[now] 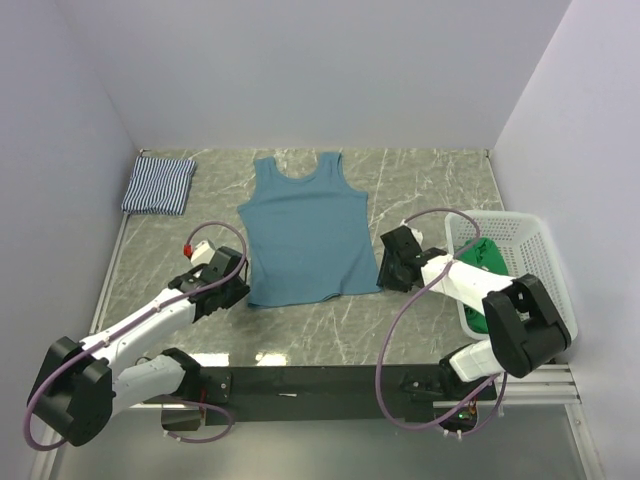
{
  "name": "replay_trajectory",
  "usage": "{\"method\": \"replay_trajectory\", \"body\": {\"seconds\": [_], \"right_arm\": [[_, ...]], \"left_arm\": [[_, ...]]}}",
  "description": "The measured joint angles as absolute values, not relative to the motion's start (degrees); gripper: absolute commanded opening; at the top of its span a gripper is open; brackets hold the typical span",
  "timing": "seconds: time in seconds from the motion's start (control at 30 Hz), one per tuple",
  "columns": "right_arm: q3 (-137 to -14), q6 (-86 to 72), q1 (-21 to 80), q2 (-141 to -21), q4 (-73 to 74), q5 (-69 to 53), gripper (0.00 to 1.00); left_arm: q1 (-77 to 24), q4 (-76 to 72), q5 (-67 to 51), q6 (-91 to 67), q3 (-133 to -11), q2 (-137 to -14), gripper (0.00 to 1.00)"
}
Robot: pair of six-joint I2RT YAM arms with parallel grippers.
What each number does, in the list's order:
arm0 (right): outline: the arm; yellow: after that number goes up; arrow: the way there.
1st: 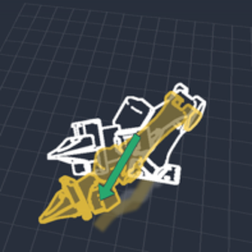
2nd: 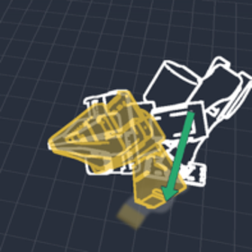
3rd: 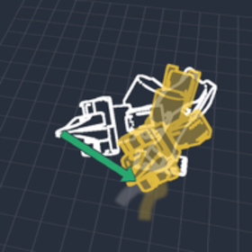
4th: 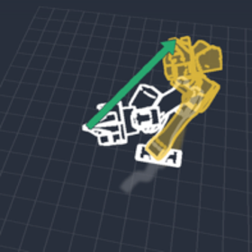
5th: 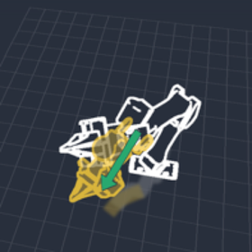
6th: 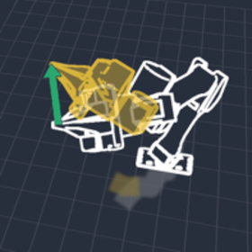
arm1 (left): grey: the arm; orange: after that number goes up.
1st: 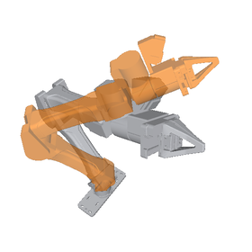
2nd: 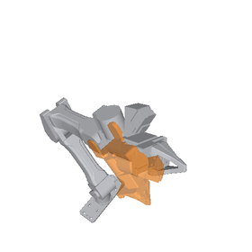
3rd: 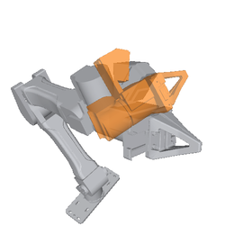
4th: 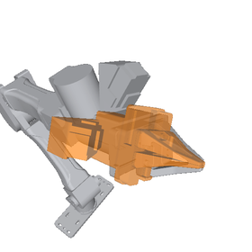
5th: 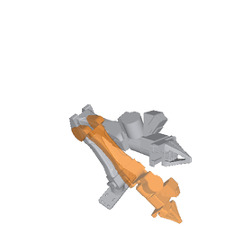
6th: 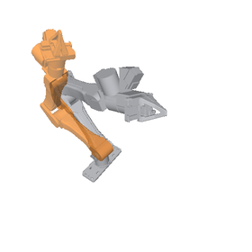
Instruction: Fold and stack the tank tops
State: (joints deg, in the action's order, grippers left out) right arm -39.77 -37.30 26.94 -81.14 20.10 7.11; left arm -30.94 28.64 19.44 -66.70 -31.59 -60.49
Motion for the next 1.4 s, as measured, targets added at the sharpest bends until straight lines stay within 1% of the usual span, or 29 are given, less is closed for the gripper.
{"method": "replay_trajectory", "body": {"seconds": [0.03, 0.07, 0.13, 0.17, 0.23, 0.27, 0.33, 0.7, 1.2, 1.27, 1.37, 1.4], "right_arm": [[-39.6, -37.5, 27.1, -81.4, 19.9, 7.0, 0.38], [-39.2, -37.6, 27.3, -81.6, 19.3, 6.9, 0.33], [-38.9, -37.9, 27.6, -81.5, 18.9, 6.8, 0.28], [-38.9, -38.0, 27.6, -81.5, 18.8, 6.7, 0.20], [-38.9, -38.3, 27.8, -81.5, 18.7, 6.5, 0.12], [-38.9, -38.4, 27.9, -81.5, 18.7, 6.5, 0.03], [-38.9, -38.5, 27.9, -81.4, 18.9, 6.6, 0.01], [-39.6, -38.5, 27.9, -79.3, 22.0, 9.5, 0.00], [-40.2, -37.8, 25.1, -78.2, 23.7, 11.1, 0.00], [-40.2, -37.6, 24.4, -77.9, 23.7, 11.1, 0.00], [-40.2, -37.3, 23.7, -77.6, 23.7, 11.1, 0.00], [-40.2, -37.2, 23.6, -77.6, 23.7, 11.0, 0.00]], "left_arm": [[-31.0, 28.6, 19.4, -66.8, -31.4, -60.5, 0.33], [-31.1, 28.6, 19.4, -66.9, -31.2, -60.5, 0.33], [-31.4, 28.8, 19.4, -66.9, -31.1, -60.5, 0.33], [-31.5, 28.7, 19.4, -66.8, -31.1, -60.4, 0.33], [-31.7, 28.7, 19.4, -66.7, -31.1, -60.4, 0.34], [-31.7, 28.7, 19.4, -66.7, -31.1, -60.4, 0.34], [-31.8, 28.3, 19.2, -66.4, -31.0, -60.4, 0.34], [-32.7, 26.3, 18.1, -64.2, -29.7, -60.9, 0.36], [-33.6, 22.7, 16.3, -62.4, -28.5, -65.9, 0.32], [-33.6, 22.7, 16.4, -62.4, -28.5, -66.4, 0.30], [-33.7, 22.8, 16.4, -62.4, -28.3, -66.5, 0.24], [-33.7, 23.0, 16.5, -62.4, -28.3, -66.5, 0.20]]}}
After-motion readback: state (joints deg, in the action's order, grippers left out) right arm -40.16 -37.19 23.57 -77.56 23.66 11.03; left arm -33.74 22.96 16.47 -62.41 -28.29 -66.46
